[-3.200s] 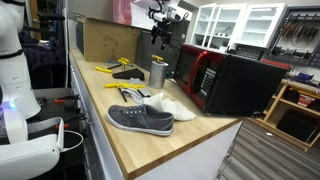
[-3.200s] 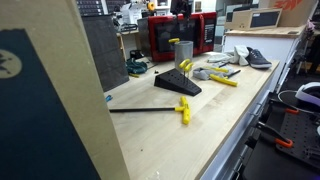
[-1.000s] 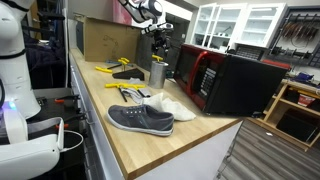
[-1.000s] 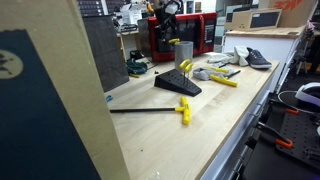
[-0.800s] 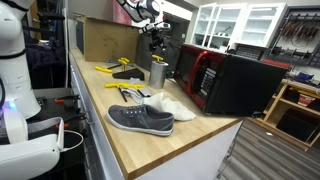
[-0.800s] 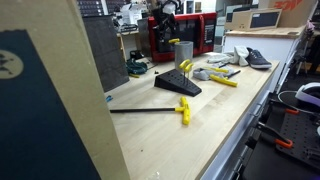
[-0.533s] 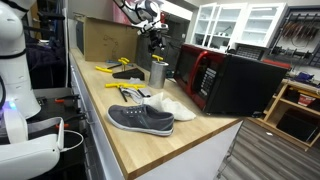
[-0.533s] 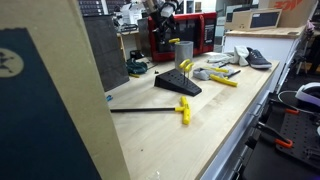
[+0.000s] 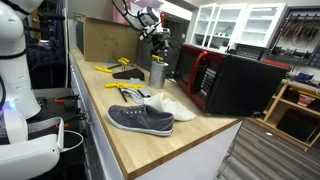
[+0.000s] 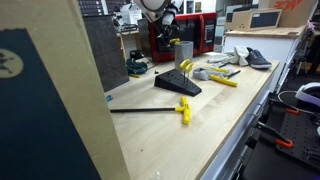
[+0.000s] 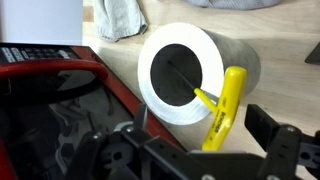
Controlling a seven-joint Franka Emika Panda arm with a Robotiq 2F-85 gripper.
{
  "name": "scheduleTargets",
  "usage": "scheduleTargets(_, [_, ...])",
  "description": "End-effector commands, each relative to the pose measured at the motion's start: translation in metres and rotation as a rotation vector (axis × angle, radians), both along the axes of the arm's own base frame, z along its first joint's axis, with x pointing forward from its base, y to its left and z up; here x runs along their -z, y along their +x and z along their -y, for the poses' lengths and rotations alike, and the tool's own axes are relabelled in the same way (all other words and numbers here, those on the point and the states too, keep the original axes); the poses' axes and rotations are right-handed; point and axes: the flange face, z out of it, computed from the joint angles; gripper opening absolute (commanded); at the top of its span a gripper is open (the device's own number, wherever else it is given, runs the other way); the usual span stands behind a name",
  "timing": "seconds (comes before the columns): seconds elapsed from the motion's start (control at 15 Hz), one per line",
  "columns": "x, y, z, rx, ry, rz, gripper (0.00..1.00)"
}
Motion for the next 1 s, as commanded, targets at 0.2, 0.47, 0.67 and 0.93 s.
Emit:
scheduleTargets(0.2, [0.0037, 0.0063, -0.0084, 0.034, -0.059, -0.034, 0.74])
scheduleTargets(0.47, [0.0035, 0.007, -0.0085, 0.036, -0.077, -0.042, 0.49])
scheduleTargets(0.67, [0.0038, 0.0059, -0.0077, 0.042, -0.083, -0.049, 0.25])
scheduleTargets(0.93, [0.0068, 0.0036, -0.0147, 0.036, -0.088, -0.06, 0.01])
